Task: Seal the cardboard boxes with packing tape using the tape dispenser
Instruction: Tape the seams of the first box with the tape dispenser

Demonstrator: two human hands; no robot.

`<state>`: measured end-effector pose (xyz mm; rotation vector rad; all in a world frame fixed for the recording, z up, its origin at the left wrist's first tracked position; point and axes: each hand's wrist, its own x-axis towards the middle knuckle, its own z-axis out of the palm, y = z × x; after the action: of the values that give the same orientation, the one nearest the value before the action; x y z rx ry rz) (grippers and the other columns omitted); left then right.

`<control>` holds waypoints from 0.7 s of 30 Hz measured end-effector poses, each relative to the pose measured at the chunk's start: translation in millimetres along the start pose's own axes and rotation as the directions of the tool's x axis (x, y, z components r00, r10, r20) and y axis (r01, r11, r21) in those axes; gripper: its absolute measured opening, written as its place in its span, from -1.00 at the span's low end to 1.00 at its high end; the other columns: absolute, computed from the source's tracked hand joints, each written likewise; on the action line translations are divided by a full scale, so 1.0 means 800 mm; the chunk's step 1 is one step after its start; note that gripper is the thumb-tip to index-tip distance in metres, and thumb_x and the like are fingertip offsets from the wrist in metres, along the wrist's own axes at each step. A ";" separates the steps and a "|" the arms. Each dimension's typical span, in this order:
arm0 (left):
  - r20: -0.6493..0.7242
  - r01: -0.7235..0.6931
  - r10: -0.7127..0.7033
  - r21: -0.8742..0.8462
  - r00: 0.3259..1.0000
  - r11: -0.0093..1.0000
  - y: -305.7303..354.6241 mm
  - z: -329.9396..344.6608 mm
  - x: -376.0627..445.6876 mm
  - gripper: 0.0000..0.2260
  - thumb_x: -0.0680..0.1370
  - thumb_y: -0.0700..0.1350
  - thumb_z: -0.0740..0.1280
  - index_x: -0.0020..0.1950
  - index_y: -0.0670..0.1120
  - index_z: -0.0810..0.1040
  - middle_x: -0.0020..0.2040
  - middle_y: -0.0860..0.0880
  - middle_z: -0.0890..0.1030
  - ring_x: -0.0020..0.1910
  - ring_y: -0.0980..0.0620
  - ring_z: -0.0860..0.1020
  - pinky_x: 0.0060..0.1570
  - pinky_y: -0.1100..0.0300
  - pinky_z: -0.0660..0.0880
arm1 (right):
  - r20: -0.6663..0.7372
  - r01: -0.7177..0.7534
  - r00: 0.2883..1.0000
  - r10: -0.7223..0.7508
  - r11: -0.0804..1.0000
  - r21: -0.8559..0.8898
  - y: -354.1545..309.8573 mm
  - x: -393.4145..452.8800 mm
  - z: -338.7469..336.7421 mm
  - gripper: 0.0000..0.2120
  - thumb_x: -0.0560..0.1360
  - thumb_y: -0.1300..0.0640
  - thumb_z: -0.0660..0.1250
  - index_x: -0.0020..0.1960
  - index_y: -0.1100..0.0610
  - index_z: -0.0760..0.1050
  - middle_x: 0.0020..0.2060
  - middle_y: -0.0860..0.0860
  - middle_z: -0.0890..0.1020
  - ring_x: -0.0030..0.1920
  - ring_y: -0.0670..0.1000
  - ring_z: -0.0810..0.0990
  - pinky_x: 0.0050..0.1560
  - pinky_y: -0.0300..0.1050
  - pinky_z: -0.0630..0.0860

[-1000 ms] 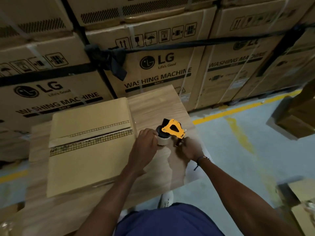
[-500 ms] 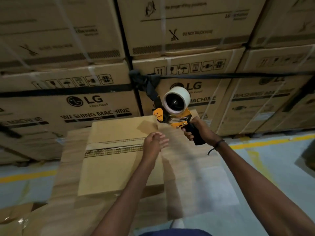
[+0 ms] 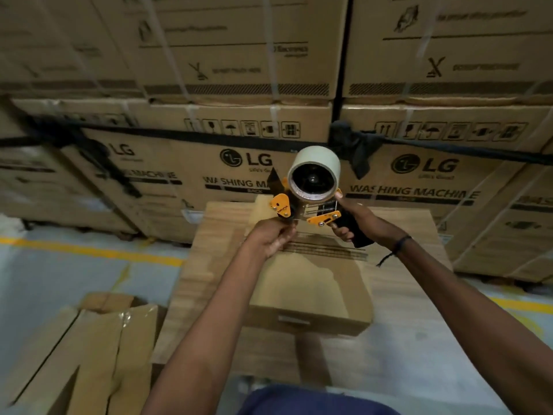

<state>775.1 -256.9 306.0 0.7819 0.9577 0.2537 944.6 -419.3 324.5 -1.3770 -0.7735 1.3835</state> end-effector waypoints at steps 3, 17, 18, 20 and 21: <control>-0.092 -0.174 0.187 0.136 0.978 0.975 0.012 -0.033 -0.001 -0.80 0.58 -0.46 0.30 -0.15 -0.22 0.60 -0.34 -0.08 0.66 -0.44 0.11 0.60 -0.38 0.27 0.59 | 0.046 -0.028 0.999 0.028 1.000 0.006 0.000 0.023 0.029 -0.45 0.64 -0.28 -0.01 -0.09 0.20 0.39 -0.39 -0.06 0.45 -0.45 -0.12 0.30 -0.48 -0.33 0.28; -0.165 -0.366 0.642 0.705 0.748 0.607 0.031 -0.147 0.021 -0.78 0.51 -0.43 0.29 -0.05 -0.27 0.72 -0.14 -0.11 0.71 -0.27 0.18 0.57 -0.28 0.46 0.48 | 0.159 -0.139 0.974 0.159 0.981 -0.133 0.010 0.067 0.065 -0.41 0.66 -0.30 0.01 -0.09 0.23 0.37 -0.41 -0.04 0.40 -0.48 -0.10 0.27 -0.45 -0.27 0.24; -0.154 -0.348 0.598 0.690 0.786 0.635 0.029 -0.154 0.026 -0.80 0.53 -0.40 0.31 -0.03 -0.25 0.73 -0.13 -0.11 0.73 -0.24 0.10 0.63 -0.19 0.29 0.60 | 0.163 -0.124 0.976 0.148 0.981 -0.151 0.013 0.069 0.061 -0.41 0.66 -0.32 0.06 -0.06 0.23 0.39 -0.38 -0.01 0.39 -0.45 -0.08 0.26 -0.45 -0.27 0.26; -0.122 -0.327 0.491 0.606 0.863 0.725 0.027 -0.158 0.026 -0.87 0.58 -0.38 0.35 0.05 -0.30 0.68 -0.11 -0.14 0.72 -0.13 -0.04 0.69 -0.11 0.10 0.68 | 0.158 -0.118 0.977 0.143 0.981 -0.154 0.018 0.068 0.052 -0.40 0.61 -0.34 0.09 -0.07 0.23 0.40 -0.35 0.03 0.36 -0.43 -0.06 0.25 -0.44 -0.27 0.27; -0.094 -0.330 0.454 0.560 0.886 0.760 0.025 -0.156 0.021 -0.89 0.59 -0.39 0.35 0.07 -0.33 0.64 -0.13 -0.15 0.70 -0.14 -0.03 0.68 -0.17 0.15 0.68 | 0.147 -0.126 0.978 0.148 0.981 -0.148 0.019 0.067 0.047 -0.40 0.60 -0.33 0.08 -0.09 0.23 0.40 -0.36 0.04 0.35 -0.43 -0.06 0.25 -0.44 -0.27 0.27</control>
<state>686.3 -173.6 267.4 1.5067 1.0855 0.4644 912.4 -366.4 297.9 -1.4630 -0.9057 1.5867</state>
